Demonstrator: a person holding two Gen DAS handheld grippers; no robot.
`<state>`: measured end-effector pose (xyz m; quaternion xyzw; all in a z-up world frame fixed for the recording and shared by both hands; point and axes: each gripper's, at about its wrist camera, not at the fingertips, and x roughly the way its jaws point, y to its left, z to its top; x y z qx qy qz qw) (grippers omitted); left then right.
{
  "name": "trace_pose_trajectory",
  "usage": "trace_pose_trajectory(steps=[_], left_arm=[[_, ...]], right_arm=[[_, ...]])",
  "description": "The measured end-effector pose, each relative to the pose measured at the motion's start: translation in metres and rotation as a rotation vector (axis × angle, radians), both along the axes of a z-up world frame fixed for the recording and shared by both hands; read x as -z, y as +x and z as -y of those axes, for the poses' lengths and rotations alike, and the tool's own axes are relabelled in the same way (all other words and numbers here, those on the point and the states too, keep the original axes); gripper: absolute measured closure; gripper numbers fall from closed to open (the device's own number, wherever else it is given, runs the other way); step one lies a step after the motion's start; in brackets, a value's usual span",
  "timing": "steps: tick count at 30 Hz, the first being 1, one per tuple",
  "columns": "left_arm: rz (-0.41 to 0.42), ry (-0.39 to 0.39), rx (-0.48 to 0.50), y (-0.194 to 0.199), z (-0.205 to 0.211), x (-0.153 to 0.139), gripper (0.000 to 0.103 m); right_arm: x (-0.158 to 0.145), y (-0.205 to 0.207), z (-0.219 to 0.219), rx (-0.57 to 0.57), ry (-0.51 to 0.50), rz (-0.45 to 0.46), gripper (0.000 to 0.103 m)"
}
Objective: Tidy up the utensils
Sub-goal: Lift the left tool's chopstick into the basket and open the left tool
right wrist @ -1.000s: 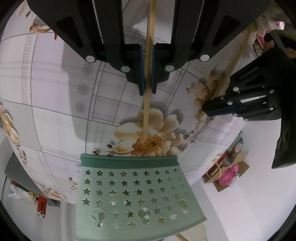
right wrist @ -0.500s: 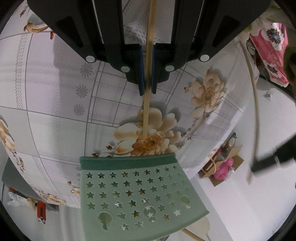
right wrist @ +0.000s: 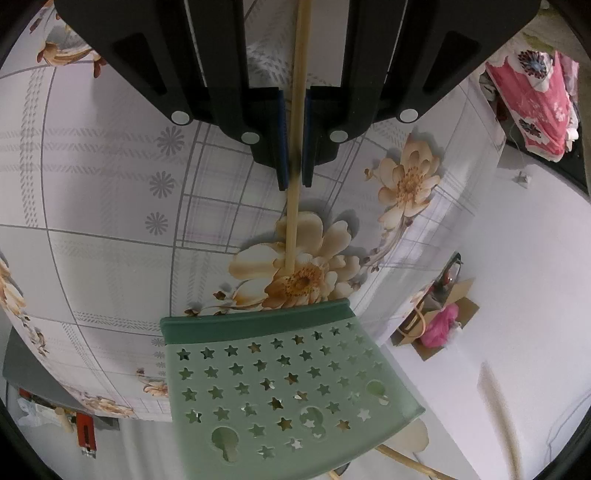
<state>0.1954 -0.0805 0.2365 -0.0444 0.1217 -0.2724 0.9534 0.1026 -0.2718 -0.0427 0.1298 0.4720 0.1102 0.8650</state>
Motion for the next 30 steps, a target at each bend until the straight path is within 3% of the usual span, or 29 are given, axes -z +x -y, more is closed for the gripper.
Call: trace_pose_trajectory(steps=[4,12,21,27,30], left_arm=[[0.108,-0.032,-0.053,0.008,0.013,-0.014,0.099],[0.146,-0.035,-0.131,0.039,0.046,0.011,0.099],[0.054,0.03,-0.124,0.073,0.068,0.066,0.098],[-0.02,0.033,-0.098,0.07,0.053,0.086,0.098],[-0.037,0.023,-0.085,0.061,0.042,0.087,0.089]], right_arm=[[0.0,0.0,-0.001,0.004,0.001,0.001,0.095],[0.001,0.001,0.0,0.011,0.006,-0.006,0.095],[0.001,0.001,-0.001,0.012,0.009,-0.006,0.095],[0.001,0.001,0.0,0.015,0.011,-0.008,0.095],[0.0,0.001,-0.001,0.01,0.009,-0.013,0.092]])
